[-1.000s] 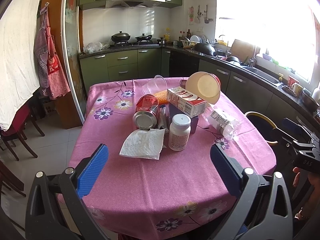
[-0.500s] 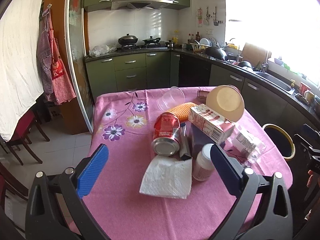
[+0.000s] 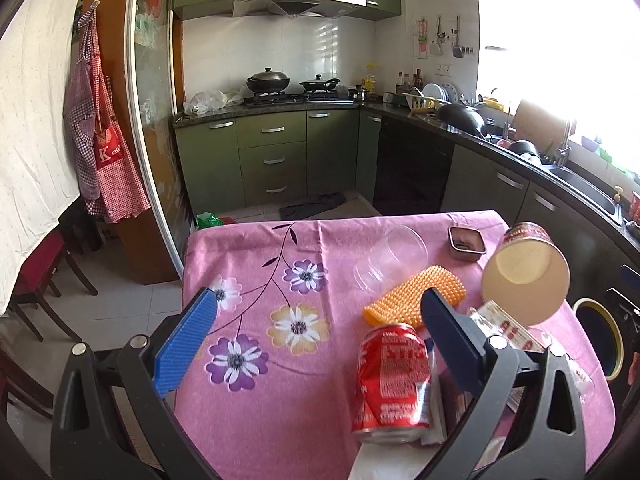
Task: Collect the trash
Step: 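Reach the right gripper to the red noodle cup and grasp its rim, then carry the noodle cup over the yellow-rimmed bin and open the right gripper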
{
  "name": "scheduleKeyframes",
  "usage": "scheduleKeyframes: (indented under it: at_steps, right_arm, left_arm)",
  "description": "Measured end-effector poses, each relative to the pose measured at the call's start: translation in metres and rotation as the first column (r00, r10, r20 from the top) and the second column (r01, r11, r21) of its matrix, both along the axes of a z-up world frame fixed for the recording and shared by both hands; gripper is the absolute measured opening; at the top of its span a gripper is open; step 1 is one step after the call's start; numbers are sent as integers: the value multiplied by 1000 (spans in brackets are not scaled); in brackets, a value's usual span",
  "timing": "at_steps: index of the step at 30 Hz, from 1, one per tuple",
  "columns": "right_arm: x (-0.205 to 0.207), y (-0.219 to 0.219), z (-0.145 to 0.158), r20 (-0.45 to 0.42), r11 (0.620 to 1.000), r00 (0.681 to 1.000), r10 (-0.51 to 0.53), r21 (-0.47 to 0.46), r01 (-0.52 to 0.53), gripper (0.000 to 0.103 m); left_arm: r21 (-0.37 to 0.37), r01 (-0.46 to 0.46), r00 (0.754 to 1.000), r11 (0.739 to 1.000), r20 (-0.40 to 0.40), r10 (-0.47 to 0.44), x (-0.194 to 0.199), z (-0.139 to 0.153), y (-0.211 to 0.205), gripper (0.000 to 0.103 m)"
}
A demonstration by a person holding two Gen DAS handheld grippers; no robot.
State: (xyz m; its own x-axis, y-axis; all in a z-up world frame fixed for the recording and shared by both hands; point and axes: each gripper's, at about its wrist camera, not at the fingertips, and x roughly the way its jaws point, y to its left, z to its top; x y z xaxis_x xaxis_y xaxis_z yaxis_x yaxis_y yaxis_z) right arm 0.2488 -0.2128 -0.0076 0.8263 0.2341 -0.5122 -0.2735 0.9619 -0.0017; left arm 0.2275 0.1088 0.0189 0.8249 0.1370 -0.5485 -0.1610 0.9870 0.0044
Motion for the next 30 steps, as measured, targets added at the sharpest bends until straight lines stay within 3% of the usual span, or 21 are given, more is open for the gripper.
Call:
scheduleKeyframes:
  at_steps: [4, 9, 16, 19, 22, 24, 27, 30]
  right_arm:
    - [48, 14, -12, -39, 998, 999, -29, -53, 27, 94]
    - [94, 27, -35, -93, 991, 993, -80, -119, 68, 80]
    - [115, 38, -52, -65, 973, 988, -144, -189, 129, 67]
    - [113, 33, -49, -20, 967, 983, -181, -187, 174, 50]
    - [111, 30, -46, -1, 962, 979, -204, -188, 200, 20]
    - [111, 28, -43, -1, 959, 979, -204, -201, 200, 15]
    - [126, 20, -36, -52, 973, 981, -186, -151, 176, 8]
    - [140, -4, -24, -132, 986, 977, -167, -38, 164, 6]
  left_arm:
    - [2, -20, 1000, 1000, 15, 20, 35, -7, 7, 97]
    - [-25, -32, 999, 999, 17, 33, 57, -24, 12, 97]
    - [-13, -24, 1000, 1000, 12, 24, 62, -39, 10, 97]
    - [-30, -16, 1000, 999, 15, 17, 61, -41, 12, 97]
    - [-39, -8, 1000, 999, 19, 9, 59, -42, 12, 97]
    - [-26, -8, 1000, 1000, 23, 9, 58, -42, 10, 97]
    - [-8, -6, 1000, 1000, 25, 6, 57, -42, 7, 97]
    - [-14, 4, 1000, 1000, 29, -3, 56, -42, 7, 97]
